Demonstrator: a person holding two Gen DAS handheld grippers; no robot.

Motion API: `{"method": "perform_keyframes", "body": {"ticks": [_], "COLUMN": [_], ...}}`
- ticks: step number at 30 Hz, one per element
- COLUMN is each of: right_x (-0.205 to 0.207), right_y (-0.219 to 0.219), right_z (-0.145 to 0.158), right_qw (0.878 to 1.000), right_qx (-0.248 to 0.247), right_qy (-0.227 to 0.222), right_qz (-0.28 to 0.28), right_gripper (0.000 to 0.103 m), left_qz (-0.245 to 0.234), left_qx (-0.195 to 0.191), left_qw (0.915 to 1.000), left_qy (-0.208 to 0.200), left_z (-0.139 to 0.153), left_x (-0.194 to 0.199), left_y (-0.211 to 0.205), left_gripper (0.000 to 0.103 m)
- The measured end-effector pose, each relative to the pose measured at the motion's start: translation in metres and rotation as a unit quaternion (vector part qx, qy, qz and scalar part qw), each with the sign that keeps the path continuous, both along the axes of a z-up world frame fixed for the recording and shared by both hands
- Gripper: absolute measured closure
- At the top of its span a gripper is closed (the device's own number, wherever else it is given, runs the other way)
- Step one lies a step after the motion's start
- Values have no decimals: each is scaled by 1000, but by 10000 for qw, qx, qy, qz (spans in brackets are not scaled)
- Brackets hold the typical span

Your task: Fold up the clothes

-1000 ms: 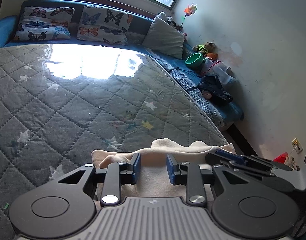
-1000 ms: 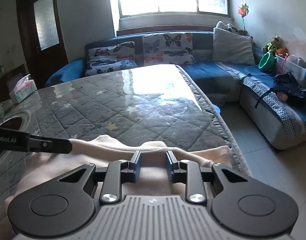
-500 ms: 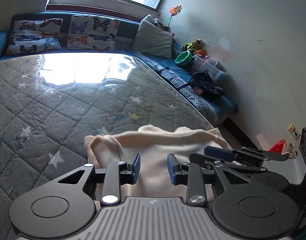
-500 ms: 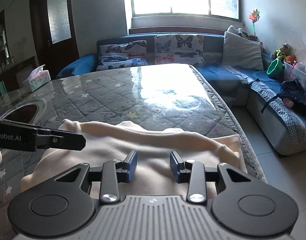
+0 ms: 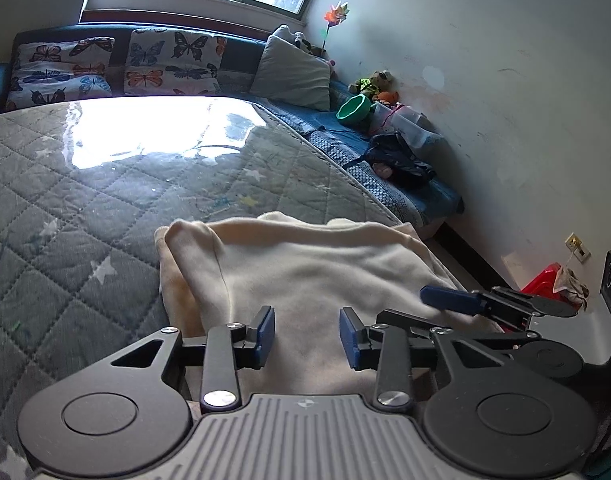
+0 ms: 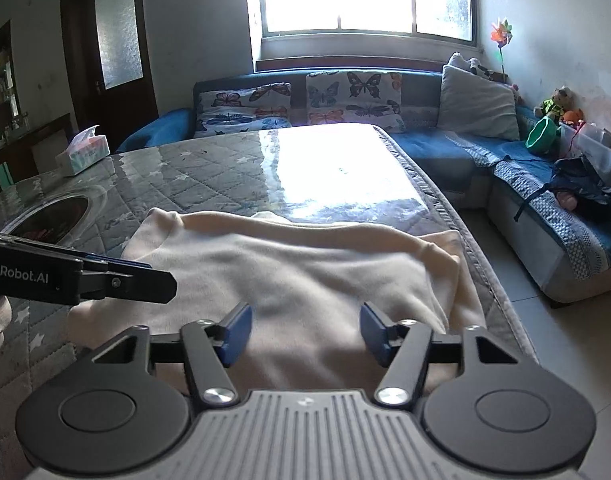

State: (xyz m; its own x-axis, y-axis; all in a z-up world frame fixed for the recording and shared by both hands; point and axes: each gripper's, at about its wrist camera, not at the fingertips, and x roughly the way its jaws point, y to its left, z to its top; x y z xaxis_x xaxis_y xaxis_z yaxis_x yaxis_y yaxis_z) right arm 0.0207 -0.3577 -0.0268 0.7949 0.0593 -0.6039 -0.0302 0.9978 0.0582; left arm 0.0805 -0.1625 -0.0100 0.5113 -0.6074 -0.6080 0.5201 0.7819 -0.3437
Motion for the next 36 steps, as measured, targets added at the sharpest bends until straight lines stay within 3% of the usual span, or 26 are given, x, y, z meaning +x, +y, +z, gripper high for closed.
{"method": "perform_keyframes", "body": {"ticks": [4,6,14,22,32,36], "right_x": [-9,-13,-28,-39,-51,-55], "right_y": [1,3,0,-6,-9,-11], "right_z": [2,2,0,2,4,3], "right_qw": [10000,9999,9997,9987,9974,9971], "right_qx": [-28,-71,-91,-94,-48,129], "right_qy": [-74,-102,-154,-248,-288,-287], "right_qz": [10,2,-160,-443,-665,-691], "right_gripper": [31,24,17,1,0,0], "left_qz": [-31,-37,-52,-39,-39,4], "left_qx": [46,49,46,24,32,35], "left_qw": [10000,10000,10000,10000,9998,9996], "left_qy": [-19,-18,-20,-49,-205,-267], "left_z": [-3,-4,-5,-5,-3,-2], "left_x": [-10,-14,-26,-34,-45,-49], "left_y": [1,2,4,8,15,19], "left_gripper": [61,61,57,52,44,36]}}
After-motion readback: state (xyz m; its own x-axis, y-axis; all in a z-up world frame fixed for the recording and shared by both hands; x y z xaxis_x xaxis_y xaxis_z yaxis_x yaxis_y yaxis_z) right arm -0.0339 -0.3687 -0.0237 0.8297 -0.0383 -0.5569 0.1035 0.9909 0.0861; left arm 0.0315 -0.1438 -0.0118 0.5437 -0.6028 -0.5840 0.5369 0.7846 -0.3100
